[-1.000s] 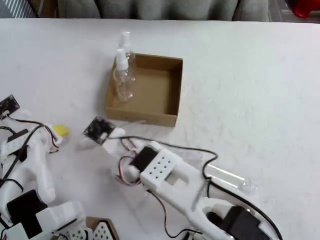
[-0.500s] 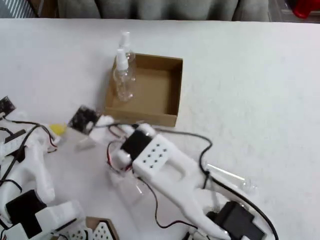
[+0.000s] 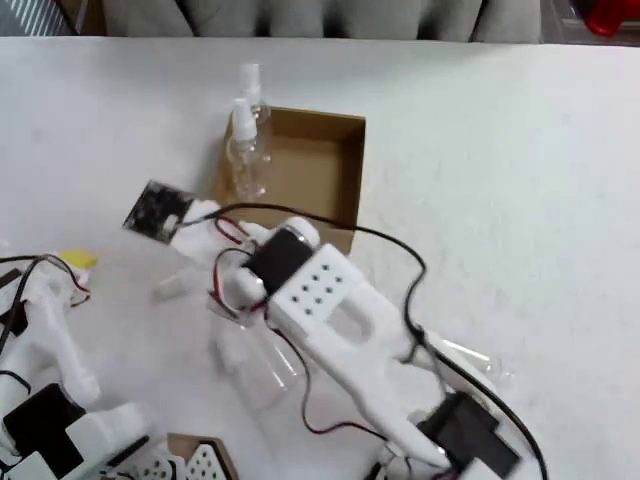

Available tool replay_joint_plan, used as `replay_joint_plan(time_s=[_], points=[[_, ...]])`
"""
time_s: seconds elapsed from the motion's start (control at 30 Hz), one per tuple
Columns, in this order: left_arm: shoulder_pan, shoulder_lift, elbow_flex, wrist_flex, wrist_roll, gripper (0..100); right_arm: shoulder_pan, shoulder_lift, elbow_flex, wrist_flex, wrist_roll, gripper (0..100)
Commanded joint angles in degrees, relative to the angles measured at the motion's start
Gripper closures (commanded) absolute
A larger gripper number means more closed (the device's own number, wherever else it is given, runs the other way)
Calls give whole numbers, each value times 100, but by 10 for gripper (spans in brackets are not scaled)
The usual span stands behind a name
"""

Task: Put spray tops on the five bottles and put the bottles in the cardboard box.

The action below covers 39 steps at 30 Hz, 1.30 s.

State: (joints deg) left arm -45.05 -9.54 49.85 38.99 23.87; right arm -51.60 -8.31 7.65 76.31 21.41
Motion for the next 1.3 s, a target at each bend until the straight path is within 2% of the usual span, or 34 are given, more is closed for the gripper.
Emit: replay_joint_plan(time_s=[0.0,0.17,0.27,0.33,0.47,0.6,0.7,0.83,0.97,1.13,1.27], points=[[-198,13,-387,-176,211,669,-101,470,-264,-532,1029,883],[-295,13,-413,-176,413,669,-259,831,-246,-857,1415,816],[-321,136,-422,-308,422,669,-400,1051,-229,-936,1363,796],[-330,409,-615,-325,440,672,-453,1182,-237,-1033,1064,797],[-497,1349,-1389,62,580,759,-488,1297,-264,-1174,466,797],[-593,2264,-2242,615,554,819,-585,1279,-273,-1174,501,797],[-602,2686,-2699,985,554,806,-769,1323,-273,-1174,1257,794],[-602,2826,-2796,1046,545,801,-1174,1358,-237,-1182,2119,794],[-585,2826,-2778,1046,536,803,-1446,1587,-185,-1068,2286,793],[-549,2826,-2760,1055,536,801,-1358,1613,-158,-927,2576,790],[-514,2791,-2673,1055,308,801,-1103,1640,-176,-1095,2760,711]])
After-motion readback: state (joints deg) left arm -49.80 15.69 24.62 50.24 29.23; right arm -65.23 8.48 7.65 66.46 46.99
